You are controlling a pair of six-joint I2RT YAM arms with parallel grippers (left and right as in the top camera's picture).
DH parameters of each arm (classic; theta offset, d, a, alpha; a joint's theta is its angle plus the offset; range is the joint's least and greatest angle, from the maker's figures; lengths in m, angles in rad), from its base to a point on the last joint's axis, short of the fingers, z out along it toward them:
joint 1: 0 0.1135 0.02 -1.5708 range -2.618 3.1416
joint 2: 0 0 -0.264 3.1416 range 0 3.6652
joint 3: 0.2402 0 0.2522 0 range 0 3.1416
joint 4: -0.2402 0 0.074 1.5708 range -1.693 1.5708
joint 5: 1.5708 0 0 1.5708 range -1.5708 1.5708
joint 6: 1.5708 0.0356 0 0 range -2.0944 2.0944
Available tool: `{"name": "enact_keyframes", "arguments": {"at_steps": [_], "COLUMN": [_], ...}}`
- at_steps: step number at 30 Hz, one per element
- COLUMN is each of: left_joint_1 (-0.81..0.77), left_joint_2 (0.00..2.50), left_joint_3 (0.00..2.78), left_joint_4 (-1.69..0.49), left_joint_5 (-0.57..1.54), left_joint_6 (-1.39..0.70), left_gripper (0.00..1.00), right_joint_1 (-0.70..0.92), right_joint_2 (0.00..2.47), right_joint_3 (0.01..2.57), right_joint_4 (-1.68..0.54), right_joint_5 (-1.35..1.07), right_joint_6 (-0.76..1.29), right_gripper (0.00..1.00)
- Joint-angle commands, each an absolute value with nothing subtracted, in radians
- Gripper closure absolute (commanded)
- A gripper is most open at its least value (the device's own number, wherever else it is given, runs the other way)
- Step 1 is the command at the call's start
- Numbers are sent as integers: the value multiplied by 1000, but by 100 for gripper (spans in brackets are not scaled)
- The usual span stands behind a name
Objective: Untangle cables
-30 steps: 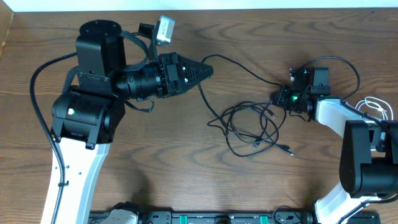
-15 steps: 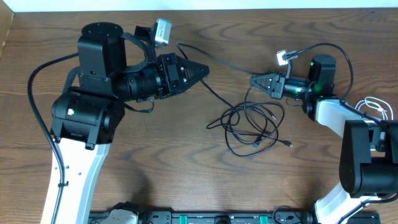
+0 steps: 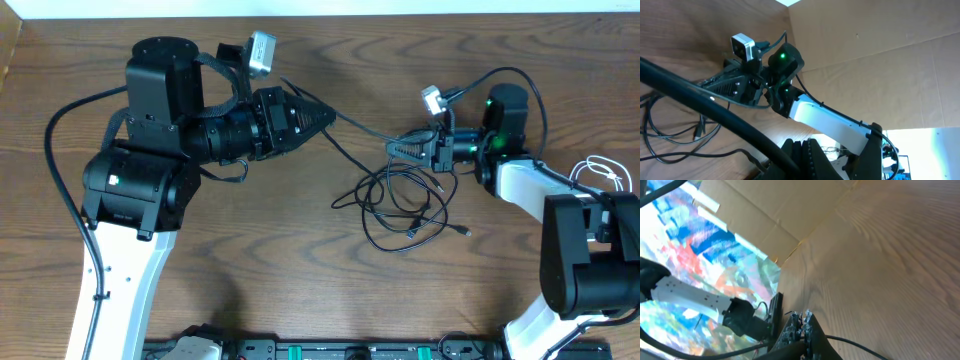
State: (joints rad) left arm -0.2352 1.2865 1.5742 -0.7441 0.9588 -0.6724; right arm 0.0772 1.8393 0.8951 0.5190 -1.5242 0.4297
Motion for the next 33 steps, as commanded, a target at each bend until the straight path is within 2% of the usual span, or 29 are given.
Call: {"name": "enact_keyframes", "arguments": {"at_steps": [1,9,18,21,24,27,33], "left_joint_1": [-228,-228,-228,-228,-228,-228,-228], "left_joint_2": [1268,1268,1268,1268,1269,1269,1270], "left_joint_3": [1599,1599,1598,1596,1591,1588,1588], "left_joint_4": [-752,-752,-767,-767,-767,-767,-767], "left_joint_5": [948,948,948,948,946,940,929], "left_joint_6": [-636,-636,-635,-635,-632,-632,-632], "left_gripper": [93,92,92,93,93,93,93], "right_joint_1": [115,219,339,376,404,430,501], "right_joint_2": [1844,1844,1844,1844,1844,1844,1844], "right_joint_3": [896,896,896,896,896,896,896], "right_joint_4": [524,524,523,514,487,445,305], "right_joint_5": [-1513,-1362,-1190,-1116,-1041,-938,-711], "right_joint_6": [426,426,434,434,434,463,564], "right_gripper": [99,95,61,57,38,25,21]}}
